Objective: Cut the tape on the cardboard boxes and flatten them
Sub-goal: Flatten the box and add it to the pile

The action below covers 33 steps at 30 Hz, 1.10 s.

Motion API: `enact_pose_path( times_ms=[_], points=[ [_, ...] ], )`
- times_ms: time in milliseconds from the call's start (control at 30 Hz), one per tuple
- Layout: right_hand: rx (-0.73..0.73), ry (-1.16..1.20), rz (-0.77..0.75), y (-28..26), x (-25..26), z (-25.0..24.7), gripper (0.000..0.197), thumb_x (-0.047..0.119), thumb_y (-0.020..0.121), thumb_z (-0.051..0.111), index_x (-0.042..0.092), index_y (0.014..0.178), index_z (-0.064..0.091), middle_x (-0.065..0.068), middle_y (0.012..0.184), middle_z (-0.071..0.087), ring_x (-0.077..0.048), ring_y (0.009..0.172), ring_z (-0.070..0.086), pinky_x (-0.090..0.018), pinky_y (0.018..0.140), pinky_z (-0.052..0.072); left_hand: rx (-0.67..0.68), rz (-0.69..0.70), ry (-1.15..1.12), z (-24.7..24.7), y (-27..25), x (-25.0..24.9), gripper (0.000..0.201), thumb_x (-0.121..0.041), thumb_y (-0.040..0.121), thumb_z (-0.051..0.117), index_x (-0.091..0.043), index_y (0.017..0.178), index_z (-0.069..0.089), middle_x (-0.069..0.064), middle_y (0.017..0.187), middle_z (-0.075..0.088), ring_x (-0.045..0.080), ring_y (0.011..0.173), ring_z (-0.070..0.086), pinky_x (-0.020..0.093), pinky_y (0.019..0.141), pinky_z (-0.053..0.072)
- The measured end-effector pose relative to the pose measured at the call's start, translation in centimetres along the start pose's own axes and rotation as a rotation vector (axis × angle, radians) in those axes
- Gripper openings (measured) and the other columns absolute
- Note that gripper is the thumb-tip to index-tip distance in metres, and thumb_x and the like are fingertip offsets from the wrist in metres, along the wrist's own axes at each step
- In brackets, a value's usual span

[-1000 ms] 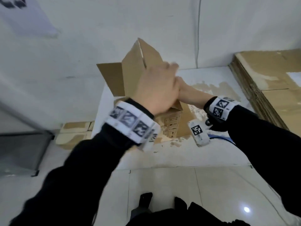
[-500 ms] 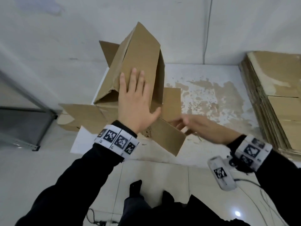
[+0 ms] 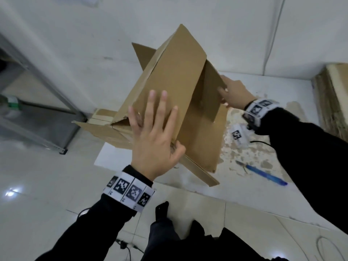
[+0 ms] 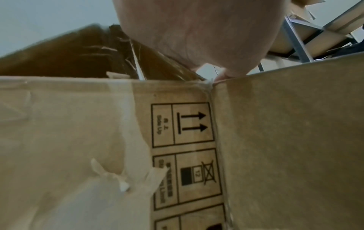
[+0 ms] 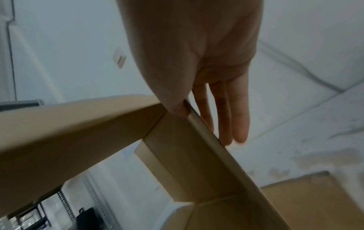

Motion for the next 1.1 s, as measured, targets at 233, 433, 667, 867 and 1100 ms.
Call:
enact_pose_path(
  times_ms=[233, 433, 667, 867, 1100],
  points=[
    [-0.159, 0.448, 0.31, 0.0, -8.4, -3.4, 0.022, 0.017, 0.096, 0.053, 0.002, 0.111, 0.057, -0.028, 0.108, 0.062, -0.009, 0.057, 0.064, -0.022, 0.054, 0.055, -0.043, 0.04, 0.002, 0.9, 1.3, -1.1, 0.067, -0.038, 0.07, 0.052, -0.011, 0.131, 0.057, 0.015, 0.149, 0.039, 0.035, 0.142, 0.026, 0.061, 0.112, -0.004],
    [-0.048, 0.965, 0.176, -12.5, -1.4, 1.6, 0.049, 0.056, 0.093, 0.035, 0.025, 0.131, 0.046, -0.003, 0.127, 0.056, -0.019, 0.114, 0.059, -0.03, 0.091, 0.051, 0.074, 0.07, 0.002, 4.0, 7.1, -2.3, 0.069, -0.043, 0.081, 0.036, -0.012, 0.142, 0.044, 0.016, 0.154, 0.028, 0.037, 0.145, 0.015, 0.058, 0.111, -0.013],
    [-0.165, 0.957, 0.39, -15.2, -0.4, 9.3, 0.025, 0.014, 0.095, 0.053, 0.019, 0.119, 0.05, 0.005, 0.111, 0.064, -0.01, 0.103, 0.064, -0.037, 0.09, 0.054, 0.284, 0.194, -0.001, 12.5, 13.1, -4.1, 0.074, -0.062, 0.094, 0.008, -0.017, 0.151, 0.024, 0.014, 0.16, 0.007, 0.031, 0.148, -0.002, 0.055, 0.113, -0.012],
    [-0.281, 0.788, 0.668, -13.9, -5.7, 11.4, 0.035, 0.008, 0.092, 0.056, 0.007, 0.126, 0.05, -0.013, 0.117, 0.063, -0.029, 0.108, 0.061, -0.048, 0.093, 0.05, 0.586, 0.538, 0.157, 22.7, 10.5, -4.3, 0.113, -0.091, 0.07, 0.023, -0.022, 0.152, -0.011, 0.01, 0.156, -0.026, 0.026, 0.145, -0.022, 0.045, 0.117, -0.014],
    [-0.232, 0.143, 0.825, -13.3, -7.6, 12.6, 0.06, 0.013, 0.089, 0.06, 0.002, 0.141, 0.032, -0.02, 0.142, 0.04, -0.033, 0.131, 0.038, -0.038, 0.108, 0.033, 0.583, 0.504, -0.011, 24.5, 7.6, -5.7, 0.097, -0.07, 0.087, 0.033, -0.013, 0.152, -0.01, 0.016, 0.151, -0.031, 0.031, 0.143, -0.025, 0.047, 0.113, -0.018]
  ],
)
Point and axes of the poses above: each hand's wrist, its own y-axis towards the middle knuckle, its own z-axis out of the palm, x = y × z, the point moved 7 cm from there along y, towards the middle knuckle
